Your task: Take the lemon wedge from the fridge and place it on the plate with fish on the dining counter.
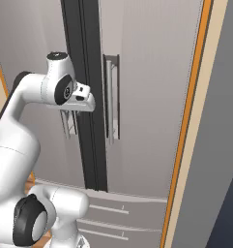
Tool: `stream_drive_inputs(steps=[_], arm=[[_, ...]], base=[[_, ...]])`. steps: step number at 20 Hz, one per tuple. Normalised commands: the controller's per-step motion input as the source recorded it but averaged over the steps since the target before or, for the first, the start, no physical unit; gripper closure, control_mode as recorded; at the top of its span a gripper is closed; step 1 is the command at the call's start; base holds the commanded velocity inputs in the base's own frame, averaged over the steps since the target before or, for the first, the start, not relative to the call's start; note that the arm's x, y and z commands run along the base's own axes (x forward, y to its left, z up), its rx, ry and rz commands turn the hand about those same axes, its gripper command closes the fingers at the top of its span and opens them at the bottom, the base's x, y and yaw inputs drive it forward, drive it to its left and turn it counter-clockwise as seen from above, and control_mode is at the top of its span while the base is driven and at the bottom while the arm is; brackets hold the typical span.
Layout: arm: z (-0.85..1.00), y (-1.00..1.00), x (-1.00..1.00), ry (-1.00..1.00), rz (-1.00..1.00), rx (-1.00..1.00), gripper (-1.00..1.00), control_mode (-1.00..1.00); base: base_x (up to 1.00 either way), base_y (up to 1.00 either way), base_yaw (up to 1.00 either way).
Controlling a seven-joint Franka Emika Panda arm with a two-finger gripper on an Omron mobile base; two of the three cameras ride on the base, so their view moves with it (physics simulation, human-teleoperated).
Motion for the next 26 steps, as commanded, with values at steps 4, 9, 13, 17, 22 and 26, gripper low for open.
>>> stream_drive_inputs(steps=[4, 9, 13, 17, 22, 26], arm=[[0.00, -0.01, -0.30, -0.08, -0.02, 0.00, -1.00, -1.00], [0.00, 0.00, 0.00, 0.00, 0.00, 0.00, -1.00, -1.00], [0.00, 0.00, -0.04, -0.04, 0.00, 0.00, -1.00, -1.00], [0.00, 0.04, 0.00, -0.03, 0.00, 0.00, -1.00, -1.00], [-0.02, 0.13, 0.00, -0.01, 0.00, -0.02, -1.00, 1.00], [0.00, 0.00, 0.00, 0.00, 0.00, 0.00, -1.00, 1.00]], base=[[0.00, 0.00, 0.00], [0.00, 0.00, 0.00], [0.00, 0.00, 0.00], [0.00, 0.00, 0.00], [0.02, 0.48, 0.00], [-0.67, 0.14, -0.04]])
